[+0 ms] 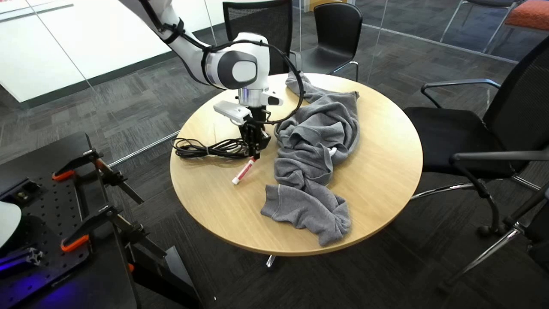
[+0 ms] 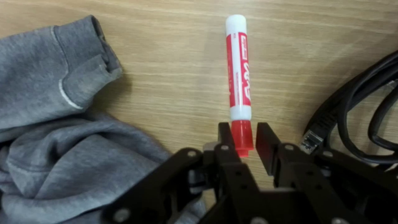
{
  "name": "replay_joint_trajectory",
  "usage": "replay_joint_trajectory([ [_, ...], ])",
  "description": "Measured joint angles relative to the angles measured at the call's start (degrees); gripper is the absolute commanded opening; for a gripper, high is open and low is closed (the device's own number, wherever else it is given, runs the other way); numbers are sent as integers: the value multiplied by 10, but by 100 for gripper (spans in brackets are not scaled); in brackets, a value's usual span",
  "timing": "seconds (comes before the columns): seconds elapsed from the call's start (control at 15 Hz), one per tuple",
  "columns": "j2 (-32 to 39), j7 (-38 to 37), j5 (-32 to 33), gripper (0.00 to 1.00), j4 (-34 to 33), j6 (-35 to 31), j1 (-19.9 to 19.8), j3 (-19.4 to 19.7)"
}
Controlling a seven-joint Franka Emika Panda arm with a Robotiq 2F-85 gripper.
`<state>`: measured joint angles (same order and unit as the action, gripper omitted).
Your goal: Pick up the pen from the mug cup and put it on the table.
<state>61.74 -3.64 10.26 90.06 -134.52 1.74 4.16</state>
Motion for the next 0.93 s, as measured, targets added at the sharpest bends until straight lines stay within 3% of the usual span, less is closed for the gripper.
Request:
replay_joint_trajectory([
  [0.33, 12, 0, 0, 98, -14, 1, 0, 0],
  [0.67, 7, 0, 0, 100, -12, -6, 0, 0],
  [0.93, -29, -1, 0, 100, 30, -44, 2, 1],
])
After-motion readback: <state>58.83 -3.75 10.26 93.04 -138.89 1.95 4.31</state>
